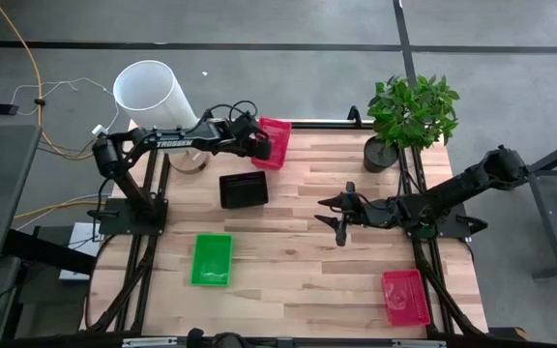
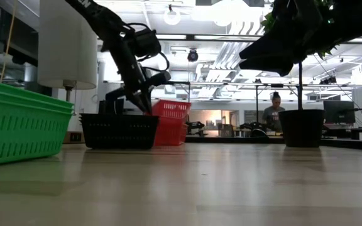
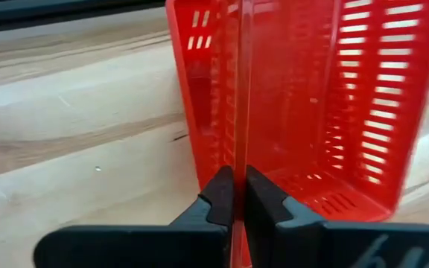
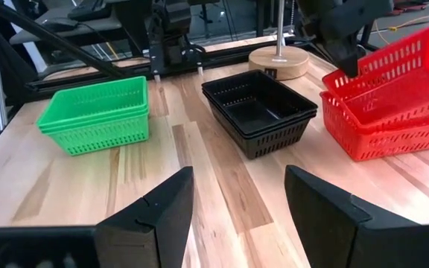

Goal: Stack baskets by color
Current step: Stack the bottom left red bin on top of the top red bin, then stack the bottom red bin on top of the top red bin

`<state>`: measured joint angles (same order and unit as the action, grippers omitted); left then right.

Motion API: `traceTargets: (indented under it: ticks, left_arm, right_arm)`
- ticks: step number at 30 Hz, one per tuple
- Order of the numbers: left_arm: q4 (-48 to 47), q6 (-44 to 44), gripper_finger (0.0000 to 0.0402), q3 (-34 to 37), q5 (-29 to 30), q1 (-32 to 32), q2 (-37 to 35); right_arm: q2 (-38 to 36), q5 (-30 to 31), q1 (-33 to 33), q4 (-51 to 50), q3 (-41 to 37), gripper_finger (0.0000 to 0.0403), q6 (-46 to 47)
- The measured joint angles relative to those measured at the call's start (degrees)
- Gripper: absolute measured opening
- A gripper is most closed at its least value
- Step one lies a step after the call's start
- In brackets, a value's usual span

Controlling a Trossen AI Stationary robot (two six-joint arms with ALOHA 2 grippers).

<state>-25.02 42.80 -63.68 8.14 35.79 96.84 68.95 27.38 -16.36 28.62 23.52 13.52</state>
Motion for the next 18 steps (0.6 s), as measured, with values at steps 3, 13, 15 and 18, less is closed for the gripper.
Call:
traceTargets:
  ticks: [3, 13, 15, 18]
  left_arm:
    - [0.1, -0.7, 0.0006, 0.0, 0.2, 0.0, 0.1]
    - [1.6, -2.2, 0.0076, 0.0, 0.5, -0.1, -1.2]
    - [3.1, -2.8, 0.0095, 0.0, 0.2, -0.1, -1.6]
    - [5.0, -3.2, 0.0121, 0.0, -0.7, 0.1, -2.8]
  right_arm:
    - [0.0, 0.0, 0.0, -0.2, 0.0, 0.0199, 0.0]
    - [0.0, 0.0, 0.0, -0.2, 0.0, 0.0199, 1.0]
    - [0.0, 0.0, 0.0, -0.2, 0.0, 0.0199, 1.0]
    - [0.0, 0.0, 0.0, -0.2, 0.0, 0.0199, 1.0]
